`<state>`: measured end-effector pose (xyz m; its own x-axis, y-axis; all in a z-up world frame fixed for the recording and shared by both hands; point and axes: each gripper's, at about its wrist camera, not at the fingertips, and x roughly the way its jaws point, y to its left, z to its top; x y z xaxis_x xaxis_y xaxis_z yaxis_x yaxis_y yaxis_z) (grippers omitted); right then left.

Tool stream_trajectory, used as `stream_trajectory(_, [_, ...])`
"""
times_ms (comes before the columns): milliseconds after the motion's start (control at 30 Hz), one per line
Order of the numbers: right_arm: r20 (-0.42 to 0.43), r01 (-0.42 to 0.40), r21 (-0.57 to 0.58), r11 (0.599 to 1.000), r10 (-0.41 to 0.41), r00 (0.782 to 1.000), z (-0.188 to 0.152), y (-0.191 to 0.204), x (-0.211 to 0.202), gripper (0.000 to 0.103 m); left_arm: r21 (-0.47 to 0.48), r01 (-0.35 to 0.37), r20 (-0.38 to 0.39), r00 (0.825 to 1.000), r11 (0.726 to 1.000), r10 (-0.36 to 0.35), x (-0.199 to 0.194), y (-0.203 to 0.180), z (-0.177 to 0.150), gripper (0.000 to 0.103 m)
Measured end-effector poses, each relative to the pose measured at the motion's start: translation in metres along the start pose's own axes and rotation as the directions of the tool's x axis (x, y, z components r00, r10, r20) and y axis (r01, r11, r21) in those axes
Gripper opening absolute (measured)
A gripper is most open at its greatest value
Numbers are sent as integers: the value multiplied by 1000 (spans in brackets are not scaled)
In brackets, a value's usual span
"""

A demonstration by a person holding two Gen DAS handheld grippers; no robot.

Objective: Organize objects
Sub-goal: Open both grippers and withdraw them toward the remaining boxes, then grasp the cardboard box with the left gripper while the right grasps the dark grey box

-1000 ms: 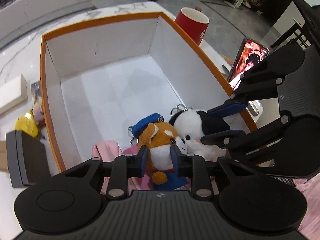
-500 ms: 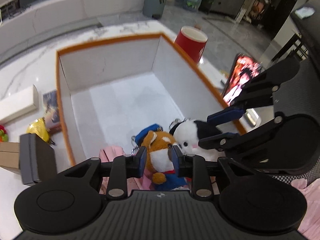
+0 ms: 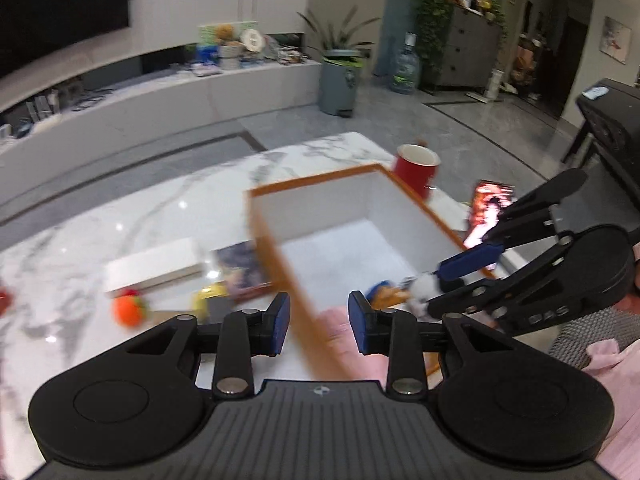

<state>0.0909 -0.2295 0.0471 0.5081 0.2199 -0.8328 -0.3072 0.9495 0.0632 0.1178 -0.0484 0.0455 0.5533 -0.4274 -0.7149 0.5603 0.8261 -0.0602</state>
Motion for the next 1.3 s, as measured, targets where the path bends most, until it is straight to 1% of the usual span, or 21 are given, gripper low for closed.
stream_trajectory(100, [32,-20,20,1000,19,999,10,19,0,40,5,-57,3,998,998,57,-12,20,-11,39])
stream_trajectory(167, [50,-39,38,999,37,998,19,32,4,49,18,-89,0,996,996,89,-13,32,-20,39])
stream_trajectory(300, [52,-68,44,997,66,996,39,58,25,50,39,-118,-40,992,992,120,-3,55,-34,39])
stream_trajectory(367, [26,-72,48,996,71,997,52,69,41,51,65,-126,-62,990,990,130,3,64,-37,45])
stream_trajectory(400, [12,-69,52,996,69,998,57,73,49,51,74,-128,-71,989,989,133,7,69,-39,50])
stream_trajectory(467, [-12,-54,64,997,54,998,67,77,64,54,85,-125,-77,988,989,131,17,76,-41,54])
stream_trajectory(533, [-39,-30,98,995,34,999,74,78,81,54,83,-120,-70,990,989,126,27,85,-49,57])
stream_trajectory(667, [-79,0,189,982,15,997,89,71,119,54,68,-109,-65,991,992,114,55,100,-58,60])
stream_trajectory(733, [-95,21,212,977,-1,995,97,69,135,53,59,-105,-67,992,993,109,66,106,-61,69])
stream_trajectory(833, [-126,41,239,970,-11,992,108,67,155,53,61,-97,-55,993,993,100,84,113,-64,74])
stream_trajectory(900, [-162,67,242,968,-28,986,113,67,168,50,53,-104,-45,993,993,106,95,117,-67,75])
stream_trajectory(967, [-189,74,236,969,-29,982,115,67,179,49,35,-92,-38,995,995,93,102,123,-69,76])
stream_trajectory(1067, [-223,77,242,967,-22,975,116,66,195,49,-7,-67,-28,997,998,67,110,129,-69,81])
stream_trajectory(1133, [-233,88,248,965,-29,972,117,65,201,49,2,-56,-29,998,998,56,114,129,-69,82])
stream_trajectory(1200, [-241,82,251,964,-20,970,119,63,206,49,23,-72,-35,997,997,73,120,127,-68,82])
stream_trajectory(1300, [-260,86,242,967,-21,965,120,63,213,48,40,-72,-44,996,997,74,127,127,-67,82])
